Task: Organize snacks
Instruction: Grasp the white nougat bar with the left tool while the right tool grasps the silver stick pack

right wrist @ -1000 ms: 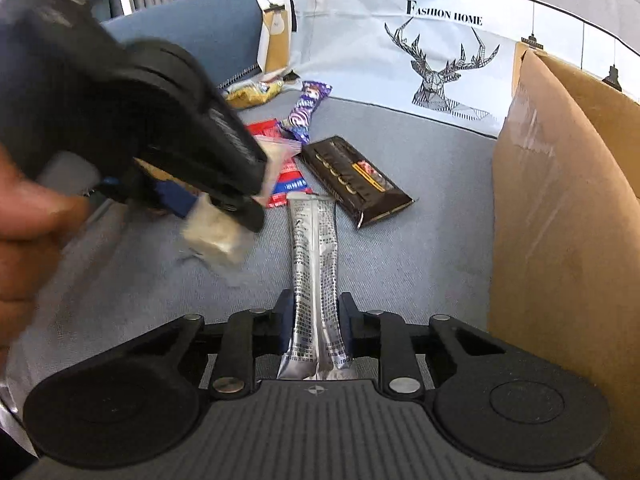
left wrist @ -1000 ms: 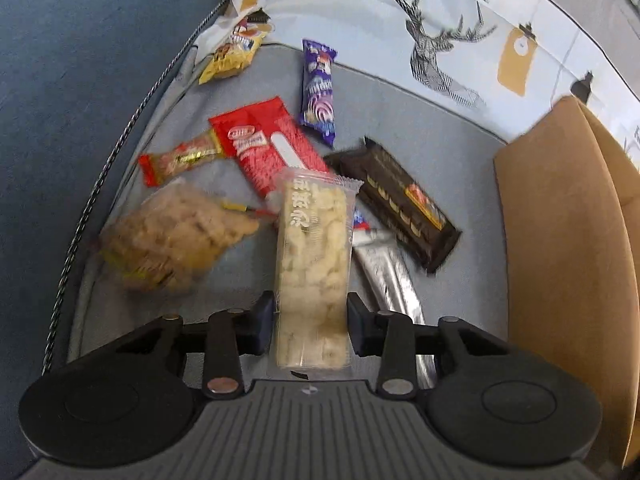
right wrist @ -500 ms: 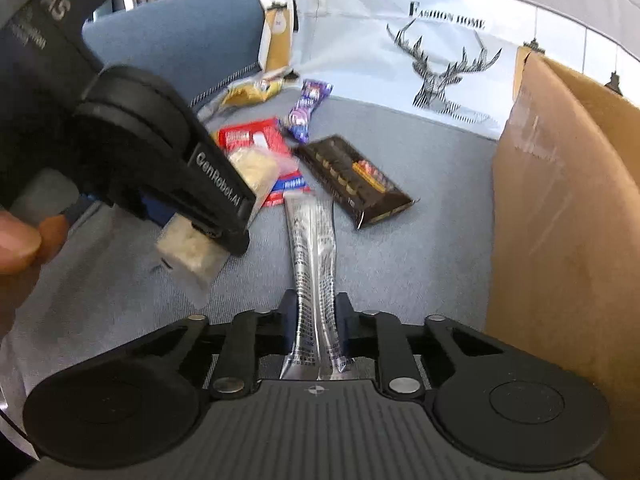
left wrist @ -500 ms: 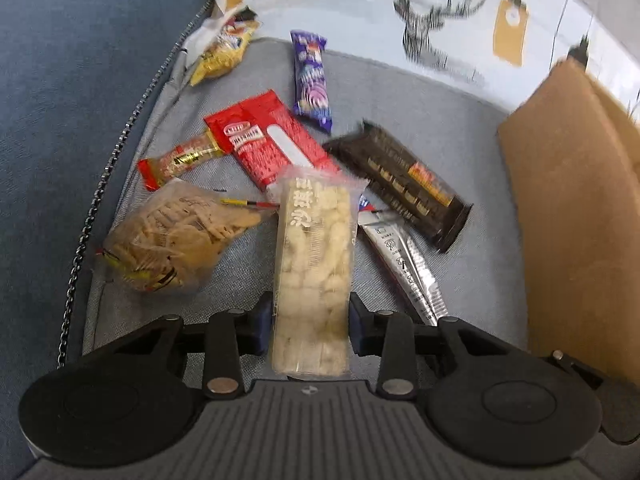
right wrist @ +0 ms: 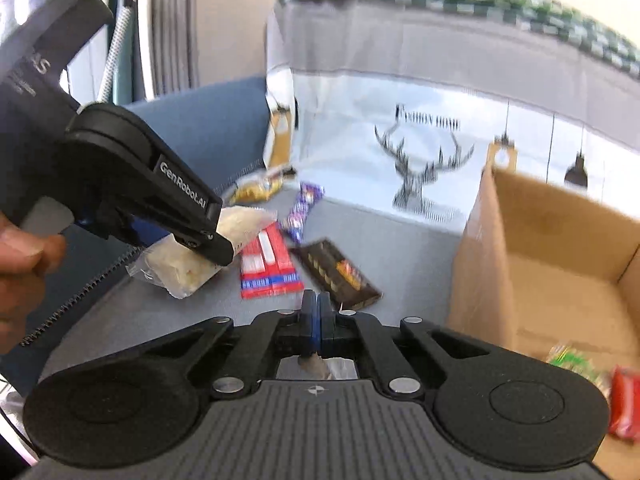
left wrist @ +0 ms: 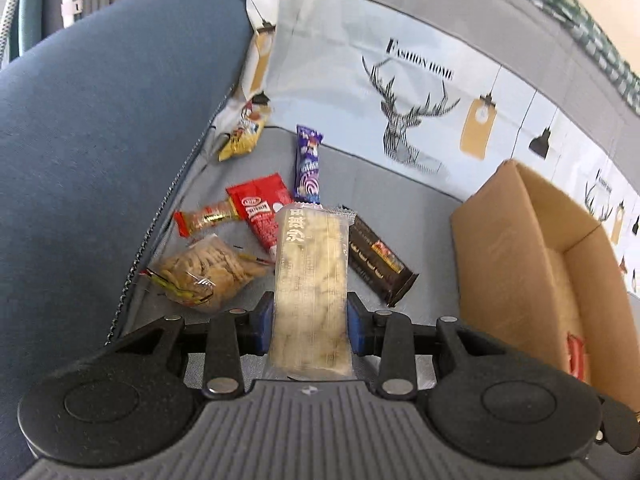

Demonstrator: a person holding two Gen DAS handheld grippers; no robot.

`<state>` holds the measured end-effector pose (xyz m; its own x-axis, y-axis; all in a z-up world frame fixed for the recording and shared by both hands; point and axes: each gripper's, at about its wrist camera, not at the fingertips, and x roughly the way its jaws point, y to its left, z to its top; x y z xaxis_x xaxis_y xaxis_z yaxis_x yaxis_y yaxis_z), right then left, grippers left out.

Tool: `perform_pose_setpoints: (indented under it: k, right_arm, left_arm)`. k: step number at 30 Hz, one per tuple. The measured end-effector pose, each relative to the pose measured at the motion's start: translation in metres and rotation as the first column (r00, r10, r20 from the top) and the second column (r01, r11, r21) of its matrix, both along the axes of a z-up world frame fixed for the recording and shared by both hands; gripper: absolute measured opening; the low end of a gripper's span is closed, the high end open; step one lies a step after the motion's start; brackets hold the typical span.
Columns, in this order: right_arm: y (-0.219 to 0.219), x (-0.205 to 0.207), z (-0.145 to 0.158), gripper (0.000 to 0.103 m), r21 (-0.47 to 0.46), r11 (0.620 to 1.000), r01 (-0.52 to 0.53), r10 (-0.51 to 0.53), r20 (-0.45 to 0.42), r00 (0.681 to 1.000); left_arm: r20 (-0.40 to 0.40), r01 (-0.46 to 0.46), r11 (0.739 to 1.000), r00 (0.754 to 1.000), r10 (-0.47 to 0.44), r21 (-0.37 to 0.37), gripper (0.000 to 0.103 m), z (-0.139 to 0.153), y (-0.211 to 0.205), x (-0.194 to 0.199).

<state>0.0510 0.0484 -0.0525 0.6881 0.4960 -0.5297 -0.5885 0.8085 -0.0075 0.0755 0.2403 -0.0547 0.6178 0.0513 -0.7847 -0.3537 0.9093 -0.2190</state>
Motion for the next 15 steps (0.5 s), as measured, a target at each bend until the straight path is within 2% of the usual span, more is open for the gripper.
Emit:
perform_pose_setpoints:
  k: [4,7,8,9,10,11,12,13,15]
  right_arm:
    - [-0.007,-0.001,0.008,0.0,-0.003,1.0,-0.006,0.006,0.016,1.0]
    - [-0.003,0.007,-0.001,0.001,-0.019,1.0,-0.024,0.022,-0.083,0.996]
    - [0.0,0.007,-0.007,0.005,-0.036,0.999,-0.025,0.021,-0.101,0.995]
    - [0.004,0.008,-0.013,0.022,-0.065,0.997,-0.03,0.022,-0.117,0.993]
    - [0.008,0.006,-0.018,0.043,-0.086,0.996,-0.031,0.02,-0.123,0.992]
    - [0.012,0.006,-0.021,0.053,-0.096,0.995,-0.029,0.017,-0.124,0.992]
    - [0.016,0.007,-0.024,0.066,-0.106,0.994,-0.024,0.011,-0.123,0.992]
    - [0.02,0.009,-0.028,0.073,-0.122,0.992,-0.016,0.001,-0.123,0.992]
    - [0.028,0.016,-0.039,0.074,-0.166,0.986,-0.003,-0.023,-0.154,0.988]
  left_arm:
    - [0.004,-0.017,1.0,1.0,0.017,-0.015,0.039,0.004,0.003,-0.002]
    - [-0.006,-0.009,1.0,1.0,0.009,-0.02,0.039,0.004,0.003,-0.003]
    - [-0.008,-0.006,1.0,1.0,0.006,-0.017,0.039,0.004,0.003,-0.003]
    - [-0.009,-0.003,1.0,1.0,0.003,-0.015,0.039,0.004,0.003,-0.003]
    - [-0.011,-0.001,1.0,1.0,0.0,-0.017,0.039,0.004,0.004,-0.003]
    - [-0.013,0.0,1.0,1.0,0.0,-0.02,0.039,0.003,0.004,-0.002]
    - [-0.016,0.001,1.0,1.0,-0.001,-0.021,0.039,0.002,0.005,-0.002]
    - [-0.02,0.004,1.0,1.0,-0.004,-0.021,0.039,0.001,0.006,-0.002]
    - [-0.024,0.005,1.0,1.0,-0.005,-0.017,0.039,0.0,0.007,-0.001]
